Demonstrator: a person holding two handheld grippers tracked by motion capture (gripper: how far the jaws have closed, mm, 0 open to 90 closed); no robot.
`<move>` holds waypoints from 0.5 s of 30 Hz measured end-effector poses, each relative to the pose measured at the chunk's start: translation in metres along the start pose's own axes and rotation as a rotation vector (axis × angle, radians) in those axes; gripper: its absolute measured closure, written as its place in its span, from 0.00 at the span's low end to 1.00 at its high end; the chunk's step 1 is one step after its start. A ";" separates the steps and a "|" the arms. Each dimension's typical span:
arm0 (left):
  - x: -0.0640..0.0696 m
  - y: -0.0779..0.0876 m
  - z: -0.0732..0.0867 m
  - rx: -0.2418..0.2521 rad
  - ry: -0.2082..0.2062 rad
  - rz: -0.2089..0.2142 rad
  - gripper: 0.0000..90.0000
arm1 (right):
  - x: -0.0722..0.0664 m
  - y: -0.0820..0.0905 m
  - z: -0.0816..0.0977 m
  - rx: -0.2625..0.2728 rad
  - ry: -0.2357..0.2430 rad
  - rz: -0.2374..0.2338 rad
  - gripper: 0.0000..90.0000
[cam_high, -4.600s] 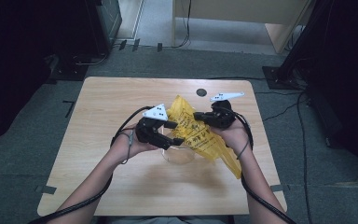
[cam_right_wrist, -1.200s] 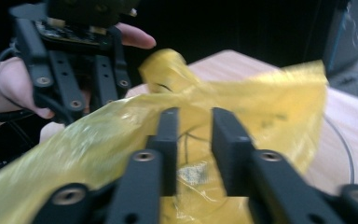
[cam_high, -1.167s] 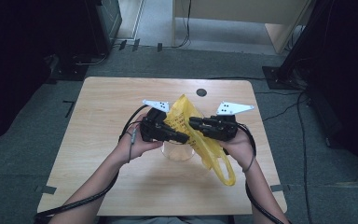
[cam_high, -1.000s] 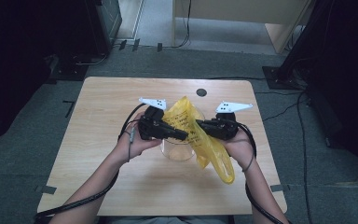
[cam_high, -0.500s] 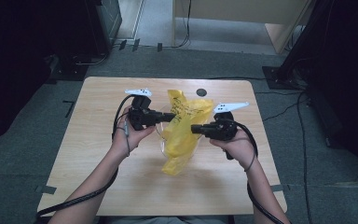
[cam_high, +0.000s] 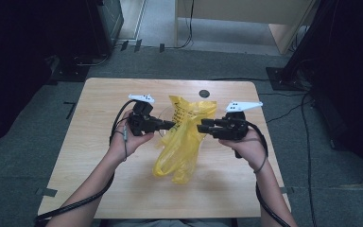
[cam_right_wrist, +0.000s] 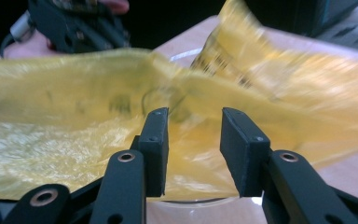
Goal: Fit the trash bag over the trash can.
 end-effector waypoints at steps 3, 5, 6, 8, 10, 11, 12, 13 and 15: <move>0.001 0.000 0.000 -0.007 -0.007 0.005 1.00 | 0.001 0.011 -0.009 0.064 0.014 0.004 0.71; 0.001 -0.001 -0.001 -0.010 -0.010 0.010 1.00 | 0.001 0.011 -0.015 0.098 0.043 0.010 0.72; 0.001 -0.001 -0.001 -0.011 -0.010 0.010 1.00 | 0.000 0.008 -0.018 0.112 0.078 0.019 0.71; 0.002 -0.002 -0.001 -0.009 -0.008 0.018 1.00 | 0.001 -0.002 -0.023 0.123 0.119 0.054 0.69; 0.002 -0.002 0.000 -0.017 -0.010 0.023 1.00 | 0.004 -0.013 -0.029 0.111 0.095 0.089 0.62; 0.002 -0.003 0.000 -0.018 -0.009 0.028 1.00 | 0.006 -0.019 -0.031 0.101 0.079 0.109 0.57; 0.002 -0.003 0.001 -0.022 -0.009 0.033 1.00 | 0.008 -0.024 -0.034 0.086 0.077 0.116 0.55; 0.002 -0.004 0.002 -0.025 -0.009 0.037 1.00 | 0.011 -0.029 -0.036 0.068 0.068 0.131 0.52; 0.003 -0.005 0.003 -0.030 -0.007 0.049 1.00 | 0.016 -0.038 -0.037 0.041 0.054 0.178 0.42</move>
Point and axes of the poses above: each handheld gripper's, and its own axes: y roughly backward along the jaws, z roughly out of its underside, x roughly to its right, the point moved 5 cm from there along -y, roughly forward along the jaws, and after that the axes turned 8 degrees about -y, right-handed, at the moved point
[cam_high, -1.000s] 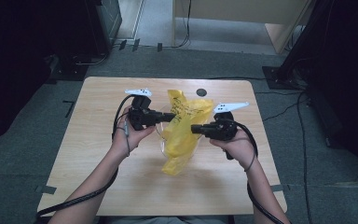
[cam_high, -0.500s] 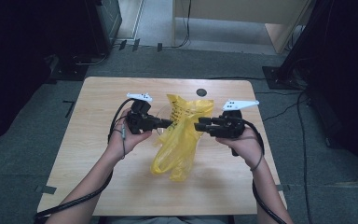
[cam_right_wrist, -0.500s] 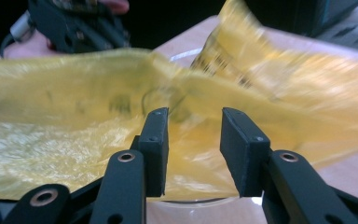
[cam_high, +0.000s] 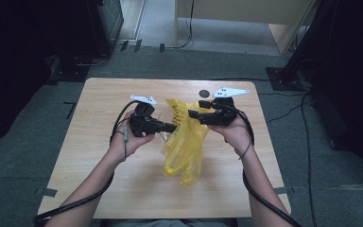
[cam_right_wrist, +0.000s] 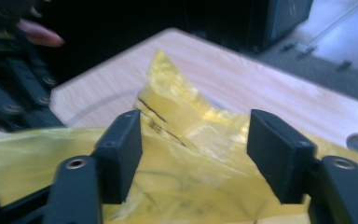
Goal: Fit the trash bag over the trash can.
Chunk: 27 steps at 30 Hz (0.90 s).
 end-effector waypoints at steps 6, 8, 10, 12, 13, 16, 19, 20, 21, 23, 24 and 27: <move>0.006 0.002 -0.001 0.014 -0.012 0.065 1.00 | 0.000 -0.022 0.013 -0.178 0.059 0.023 0.58; 0.005 0.006 -0.004 0.050 0.002 0.082 1.00 | -0.001 -0.026 0.018 -0.249 0.065 0.034 0.59; 0.003 0.009 -0.007 0.073 0.009 0.074 1.00 | -0.004 -0.028 0.021 -0.286 0.042 0.022 0.60; -0.001 0.011 -0.009 0.091 0.015 0.054 1.00 | -0.007 -0.030 0.023 -0.319 0.022 0.006 0.59; -0.003 0.011 -0.010 0.100 0.017 0.026 1.00 | -0.008 -0.031 0.024 -0.333 0.021 0.000 0.58; -0.012 0.008 -0.010 0.084 0.025 -0.074 1.00 | -0.012 -0.032 0.028 -0.367 0.021 -0.024 0.53; -0.018 0.003 -0.010 0.071 0.032 -0.121 1.00 | -0.012 -0.030 0.031 -0.374 0.013 -0.052 0.46; -0.020 0.002 -0.010 0.063 0.035 -0.135 1.00 | -0.012 -0.030 0.032 -0.369 0.023 -0.061 0.44; -0.022 -0.001 -0.010 0.044 0.038 -0.151 1.00 | -0.012 -0.029 0.033 -0.359 0.038 -0.060 0.42; -0.025 -0.004 -0.009 0.010 0.039 -0.176 1.00 | -0.012 -0.025 0.033 -0.338 0.074 -0.060 0.40; -0.026 -0.006 -0.008 -0.006 0.039 -0.189 1.00 | -0.012 -0.023 0.033 -0.321 0.091 -0.057 0.39; -0.030 -0.010 -0.006 -0.039 0.054 -0.194 1.00 | -0.011 -0.013 0.031 -0.250 0.130 -0.026 0.35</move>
Point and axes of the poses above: each handheld gripper's, and its own axes: y roughly backward along the jaws, z roughly out of its underside, x roughly to its right, the point moved 5 cm from there along -y, roughly forward along the jaws, and after that the axes turned 8 degrees about -y, right-handed, at the moved point
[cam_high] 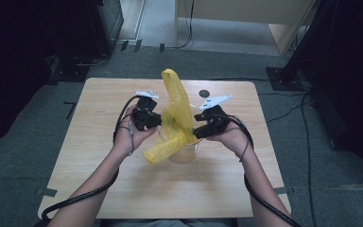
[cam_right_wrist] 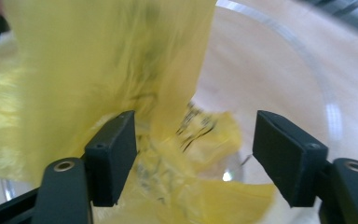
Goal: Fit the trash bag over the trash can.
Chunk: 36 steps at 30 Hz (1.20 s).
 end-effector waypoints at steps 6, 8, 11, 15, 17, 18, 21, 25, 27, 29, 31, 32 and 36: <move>-0.003 -0.006 0.004 -0.032 0.028 -0.030 1.00 | 0.006 0.033 -0.003 0.209 -0.089 0.013 0.38; -0.003 -0.006 0.003 -0.030 0.029 -0.029 1.00 | 0.001 0.042 -0.005 0.271 -0.113 -0.027 0.38; -0.001 -0.008 0.002 -0.016 0.024 -0.017 1.00 | -0.010 0.045 -0.007 0.323 -0.122 -0.101 0.37; 0.001 -0.007 0.001 0.013 0.010 0.007 0.94 | -0.020 0.033 -0.003 0.283 -0.072 -0.084 0.63; 0.002 -0.003 0.002 0.023 -0.005 0.015 0.90 | -0.015 0.026 0.001 0.250 -0.055 -0.009 0.83; 0.003 -0.001 0.002 0.028 -0.011 0.018 0.88 | -0.012 0.024 0.003 0.239 -0.069 -0.001 0.88; 0.004 0.010 0.002 0.063 -0.019 0.030 0.82 | -0.002 0.018 0.010 0.214 -0.089 0.037 0.92; 0.004 0.019 0.004 0.097 -0.036 0.043 0.78 | 0.005 0.009 0.017 0.195 -0.115 0.035 0.88; 0.004 0.016 0.010 0.057 -0.039 0.044 0.79 | 0.004 0.002 0.019 0.188 -0.115 0.015 0.88; 0.006 0.012 0.015 0.050 -0.044 0.066 0.81 | 0.001 -0.003 0.020 0.172 -0.110 -0.002 0.88; 0.010 0.013 0.019 0.045 -0.047 0.078 0.84 | -0.003 -0.005 0.021 0.154 -0.093 -0.014 0.88; 0.012 0.014 0.021 0.036 -0.051 0.085 0.84 | -0.005 -0.005 0.022 0.156 -0.083 -0.011 0.88; 0.026 0.018 0.029 0.004 -0.068 0.103 0.84 | -0.013 -0.002 0.027 0.157 -0.091 -0.061 0.88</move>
Point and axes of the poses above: each handheld gripper's, and its own axes: y roughly backward along the jaws, z roughly out of its underside, x roughly to its right, the point moved 5 cm from there along -y, roughly forward along the jaws, and after that the axes turned 8 degrees about -y, right-handed, at the moved point
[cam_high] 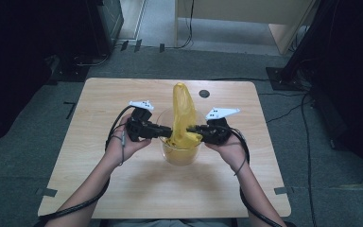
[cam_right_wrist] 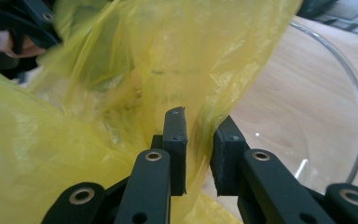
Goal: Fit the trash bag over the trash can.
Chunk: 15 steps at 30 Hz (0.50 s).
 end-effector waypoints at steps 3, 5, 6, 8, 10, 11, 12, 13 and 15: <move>0.012 0.005 0.009 -0.008 0.012 0.045 0.85 | -0.011 0.004 0.006 -0.009 -0.016 -0.037 0.87; 0.019 0.009 0.014 -0.015 0.027 0.064 0.85 | -0.020 0.006 0.011 -0.029 -0.006 -0.064 0.87; 0.022 0.011 0.016 -0.018 0.020 0.066 0.85 | -0.024 0.008 0.013 -0.035 0.000 -0.077 0.86; 0.026 0.018 0.017 -0.002 0.008 0.071 0.82 | -0.031 0.010 0.017 -0.045 0.031 -0.083 0.81; 0.027 0.026 0.013 0.040 0.006 0.073 0.79 | -0.033 0.012 0.016 -0.034 0.053 -0.059 0.76; 0.027 0.030 0.010 0.059 0.002 0.069 0.78 | -0.032 0.014 0.014 -0.014 0.052 -0.056 0.74; 0.027 0.033 0.007 0.082 -0.001 0.062 0.76 | -0.031 0.016 0.011 0.011 0.044 -0.051 0.71; 0.026 0.035 0.004 0.104 -0.004 0.056 0.74 | -0.030 0.018 0.008 0.031 0.037 -0.048 0.68; 0.026 0.037 0.000 0.128 0.000 0.058 0.72 | -0.029 0.023 0.002 0.066 0.036 -0.034 0.61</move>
Point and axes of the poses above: each handheld gripper's, and its own axes: y roughly backward along the jaws, z roughly out of its underside, x roughly to its right, the point moved 5 cm from there along -y, roughly forward along the jaws, and after that the axes turned 8 degrees about -y, right-handed, at the moved point
